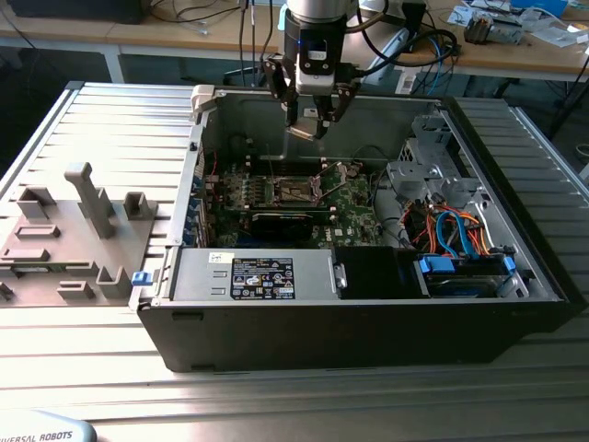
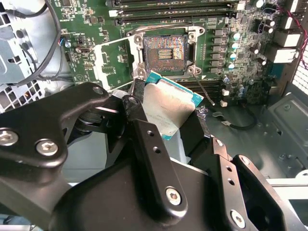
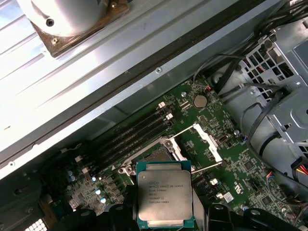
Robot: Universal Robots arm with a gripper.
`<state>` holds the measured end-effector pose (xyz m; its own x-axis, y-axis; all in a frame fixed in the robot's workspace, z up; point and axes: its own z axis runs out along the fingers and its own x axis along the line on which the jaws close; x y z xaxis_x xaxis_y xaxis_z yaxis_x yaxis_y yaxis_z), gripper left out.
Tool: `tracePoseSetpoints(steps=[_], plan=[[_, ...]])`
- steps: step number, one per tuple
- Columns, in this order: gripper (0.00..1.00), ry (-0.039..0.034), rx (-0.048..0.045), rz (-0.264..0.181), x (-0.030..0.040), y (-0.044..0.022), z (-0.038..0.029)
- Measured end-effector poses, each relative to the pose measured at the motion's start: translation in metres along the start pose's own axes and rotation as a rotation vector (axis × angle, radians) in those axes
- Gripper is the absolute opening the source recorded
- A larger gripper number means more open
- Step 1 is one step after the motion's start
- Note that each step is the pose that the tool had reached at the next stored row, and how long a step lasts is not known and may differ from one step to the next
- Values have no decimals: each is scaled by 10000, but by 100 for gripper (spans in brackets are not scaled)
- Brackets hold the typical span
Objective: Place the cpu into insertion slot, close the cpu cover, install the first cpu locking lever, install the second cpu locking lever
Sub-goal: 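Place the cpu into insertion slot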
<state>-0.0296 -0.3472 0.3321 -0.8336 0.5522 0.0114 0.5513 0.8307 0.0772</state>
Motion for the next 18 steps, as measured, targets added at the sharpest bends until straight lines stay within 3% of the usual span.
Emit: tracePoseSetpoints(steps=[18], plan=[[54,-15,-3,192,0,0,3]])
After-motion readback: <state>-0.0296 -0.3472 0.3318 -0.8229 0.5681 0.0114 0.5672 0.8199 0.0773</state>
